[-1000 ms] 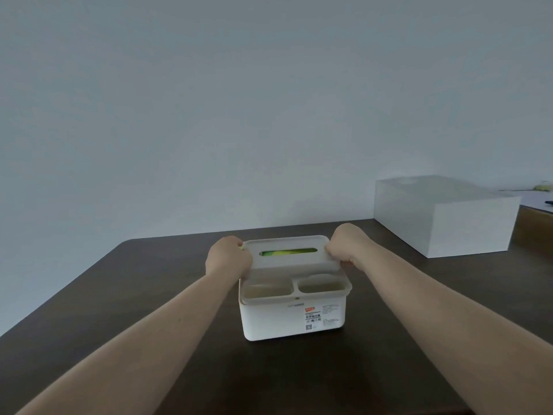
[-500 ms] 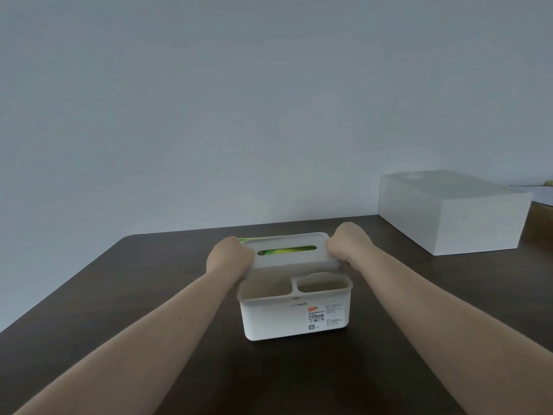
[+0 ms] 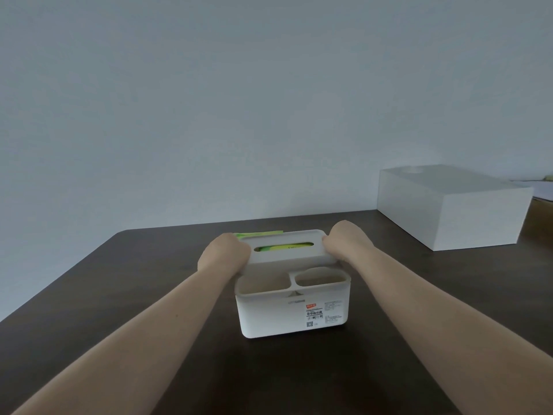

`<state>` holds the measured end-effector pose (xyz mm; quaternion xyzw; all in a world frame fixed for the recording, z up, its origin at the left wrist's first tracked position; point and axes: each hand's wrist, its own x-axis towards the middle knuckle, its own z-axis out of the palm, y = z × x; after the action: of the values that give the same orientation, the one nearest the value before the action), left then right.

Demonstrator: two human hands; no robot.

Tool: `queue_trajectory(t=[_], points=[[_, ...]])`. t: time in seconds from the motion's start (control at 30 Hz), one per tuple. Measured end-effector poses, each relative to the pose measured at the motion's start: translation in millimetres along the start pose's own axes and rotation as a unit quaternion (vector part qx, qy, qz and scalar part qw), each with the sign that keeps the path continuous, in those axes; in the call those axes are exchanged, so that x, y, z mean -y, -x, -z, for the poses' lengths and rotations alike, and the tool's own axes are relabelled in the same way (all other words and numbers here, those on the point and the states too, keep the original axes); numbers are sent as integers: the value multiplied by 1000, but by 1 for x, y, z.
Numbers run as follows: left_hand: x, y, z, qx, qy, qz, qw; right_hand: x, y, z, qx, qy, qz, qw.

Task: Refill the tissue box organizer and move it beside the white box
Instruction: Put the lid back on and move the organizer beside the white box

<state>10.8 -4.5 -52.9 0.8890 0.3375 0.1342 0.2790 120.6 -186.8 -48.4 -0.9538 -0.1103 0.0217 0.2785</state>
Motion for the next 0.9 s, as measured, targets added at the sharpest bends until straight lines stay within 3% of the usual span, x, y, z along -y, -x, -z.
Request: queue_trajectory(t=[0.47, 0.6, 0.73, 0.9], points=[[3, -6, -4, 7, 4, 9, 1000, 2, 0, -1, -27, 28, -3, 999], [3, 11, -2, -11, 37, 12, 999, -7, 10, 0, -6, -43, -8, 999], [5, 40, -11, -6, 61, -10, 998, -22, 30, -9, 6, -119, 50, 992], [3, 54, -18, -1, 68, -13, 998, -25, 44, -19, 42, -98, 100, 989]])
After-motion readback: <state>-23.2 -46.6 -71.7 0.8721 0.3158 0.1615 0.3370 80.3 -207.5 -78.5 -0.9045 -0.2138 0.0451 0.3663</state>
